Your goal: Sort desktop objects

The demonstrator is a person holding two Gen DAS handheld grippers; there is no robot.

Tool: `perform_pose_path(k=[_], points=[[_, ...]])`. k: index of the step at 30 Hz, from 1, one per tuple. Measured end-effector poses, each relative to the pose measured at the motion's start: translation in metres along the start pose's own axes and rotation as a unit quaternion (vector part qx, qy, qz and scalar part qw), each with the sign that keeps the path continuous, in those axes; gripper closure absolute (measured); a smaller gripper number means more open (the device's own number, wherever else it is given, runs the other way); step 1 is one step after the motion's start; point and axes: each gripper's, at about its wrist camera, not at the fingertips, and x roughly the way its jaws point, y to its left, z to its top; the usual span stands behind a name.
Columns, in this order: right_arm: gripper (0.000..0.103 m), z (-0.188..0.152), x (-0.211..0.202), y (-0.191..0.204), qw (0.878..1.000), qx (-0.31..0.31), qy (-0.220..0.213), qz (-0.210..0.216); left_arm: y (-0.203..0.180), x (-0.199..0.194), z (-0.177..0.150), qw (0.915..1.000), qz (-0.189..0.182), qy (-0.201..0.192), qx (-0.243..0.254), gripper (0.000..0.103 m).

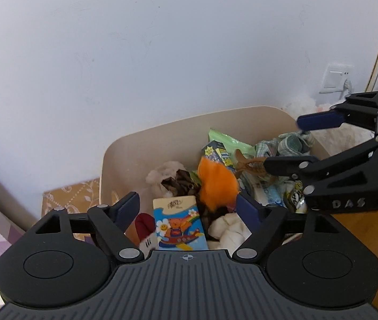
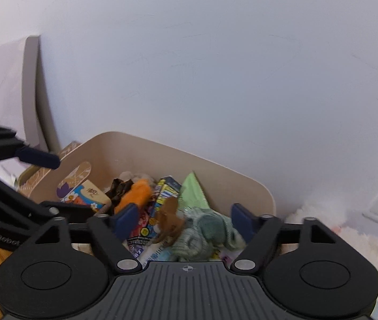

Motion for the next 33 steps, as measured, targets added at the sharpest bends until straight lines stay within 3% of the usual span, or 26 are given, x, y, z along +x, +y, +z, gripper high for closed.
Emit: perform_pose_path(k=[3, 14, 20, 30, 33], points=[[0.0, -0.004, -0.012, -0.011, 0.999, 0.037, -0.002, -0.001, -0.002, -0.008, -0.003, 1.0, -0.002, -0.003, 0.009, 0.021], [0.0, -0.023, -0.069, -0.025, 0.996, 0.091, 0.001, -0.01, -0.017, -0.05, -0.008, 0.9997, -0.017, 0.019, 0.0, 0.02], [0.0, -0.044, -0.118, -0.025, 0.993, 0.113, -0.002, -0.027, -0.031, -0.097, -0.008, 0.9997, -0.018, 0.011, -0.011, 0.02], [0.0, -0.078, -0.19, -0.008, 0.99, 0.121, -0.04, -0.056, -0.055, -0.152, -0.034, 1.0, 0.007, -0.004, 0.004, 0.02], [0.0, -0.088, -0.207, -0.005, 0.99, 0.128, -0.03, -0.048, -0.06, -0.166, -0.048, 0.9998, 0.015, 0.004, -0.01, 0.02]])
